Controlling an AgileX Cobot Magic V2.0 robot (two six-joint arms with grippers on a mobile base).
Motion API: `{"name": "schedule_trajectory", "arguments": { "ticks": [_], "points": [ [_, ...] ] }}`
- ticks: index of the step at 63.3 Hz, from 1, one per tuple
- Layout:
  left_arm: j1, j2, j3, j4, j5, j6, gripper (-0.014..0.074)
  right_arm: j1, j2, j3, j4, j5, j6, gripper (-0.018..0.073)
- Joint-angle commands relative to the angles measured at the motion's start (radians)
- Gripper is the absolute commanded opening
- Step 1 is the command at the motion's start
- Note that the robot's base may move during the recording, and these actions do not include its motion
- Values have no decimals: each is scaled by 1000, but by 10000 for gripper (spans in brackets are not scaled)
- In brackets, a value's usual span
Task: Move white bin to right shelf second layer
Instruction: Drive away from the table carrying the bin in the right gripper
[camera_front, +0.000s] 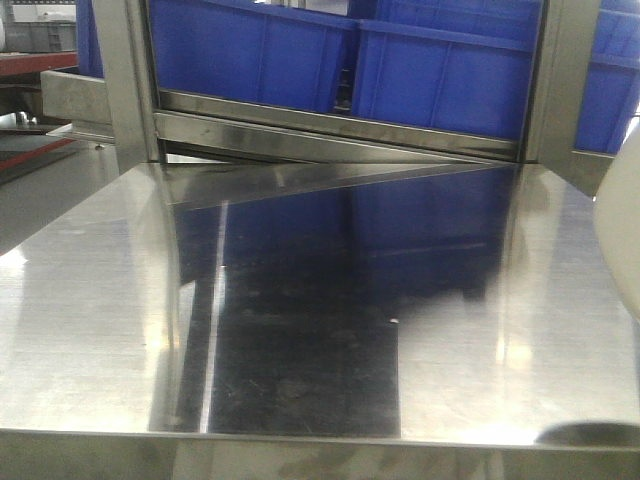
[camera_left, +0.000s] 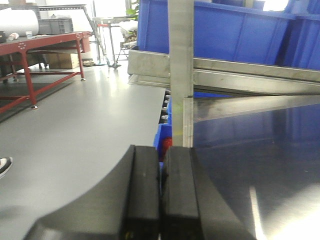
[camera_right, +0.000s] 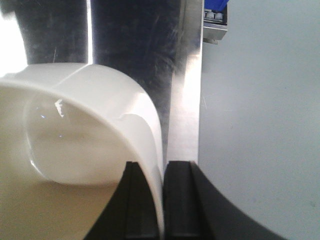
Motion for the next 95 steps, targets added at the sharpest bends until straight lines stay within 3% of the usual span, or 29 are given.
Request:
{"name": "schedule_trajectory", "arguments": {
  "ticks": [1, 95],
  "points": [
    [-4, -13, 37, -6, -84, -3, 85, -5, -4, -29, -1, -73, -8, 55],
    [-4, -13, 37, -6, -84, -3, 85, -5, -4, -29, -1, -71, -8, 55]
  ]
}}
